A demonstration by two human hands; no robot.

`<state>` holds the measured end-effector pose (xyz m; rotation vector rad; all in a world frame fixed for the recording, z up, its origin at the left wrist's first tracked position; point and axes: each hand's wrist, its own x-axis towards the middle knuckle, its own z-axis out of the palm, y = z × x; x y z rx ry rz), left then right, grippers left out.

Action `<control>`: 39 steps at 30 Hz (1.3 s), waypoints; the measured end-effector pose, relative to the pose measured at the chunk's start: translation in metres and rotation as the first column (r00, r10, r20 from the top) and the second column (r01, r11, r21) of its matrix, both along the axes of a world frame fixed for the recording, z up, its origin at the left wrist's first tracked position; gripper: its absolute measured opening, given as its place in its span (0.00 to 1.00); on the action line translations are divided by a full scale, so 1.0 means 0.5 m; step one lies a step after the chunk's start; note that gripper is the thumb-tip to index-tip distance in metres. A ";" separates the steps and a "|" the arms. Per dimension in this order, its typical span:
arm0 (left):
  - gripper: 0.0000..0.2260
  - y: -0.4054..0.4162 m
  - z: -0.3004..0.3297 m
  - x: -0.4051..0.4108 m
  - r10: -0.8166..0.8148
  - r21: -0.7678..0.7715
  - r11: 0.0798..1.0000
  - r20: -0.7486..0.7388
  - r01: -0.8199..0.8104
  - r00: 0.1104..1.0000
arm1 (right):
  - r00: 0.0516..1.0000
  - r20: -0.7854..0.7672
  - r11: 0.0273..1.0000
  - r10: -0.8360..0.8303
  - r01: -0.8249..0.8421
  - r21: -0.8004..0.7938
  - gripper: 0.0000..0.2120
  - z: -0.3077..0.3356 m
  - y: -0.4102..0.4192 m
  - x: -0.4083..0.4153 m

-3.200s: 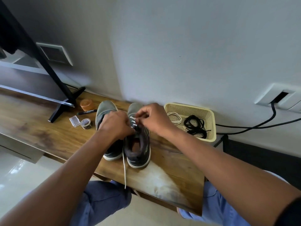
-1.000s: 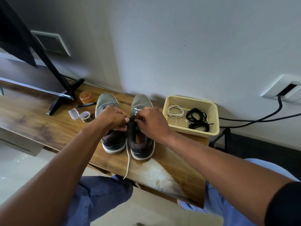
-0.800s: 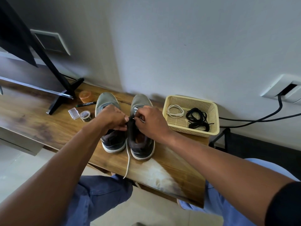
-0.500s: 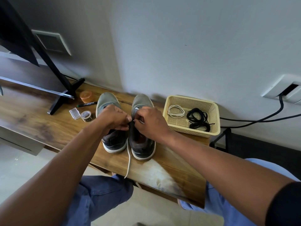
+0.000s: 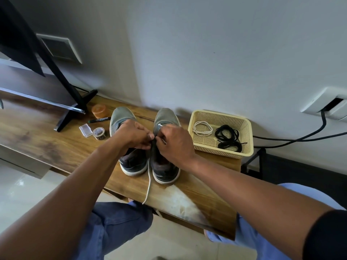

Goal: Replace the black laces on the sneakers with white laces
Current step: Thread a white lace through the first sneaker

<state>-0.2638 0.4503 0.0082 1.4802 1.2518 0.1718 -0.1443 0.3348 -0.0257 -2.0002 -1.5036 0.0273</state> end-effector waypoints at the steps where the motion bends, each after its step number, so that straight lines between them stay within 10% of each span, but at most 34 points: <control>1: 0.05 0.001 -0.001 0.002 -0.009 0.008 1.000 -0.007 0.009 1.000 | 1.000 0.001 1.000 0.012 -0.012 -0.005 0.07 0.000 -0.001 0.004; 39: 0.03 0.003 0.001 0.001 -0.023 0.115 0.993 -0.094 0.034 0.995 | 0.982 -0.154 0.973 0.113 -0.141 -0.182 0.09 0.026 0.023 0.049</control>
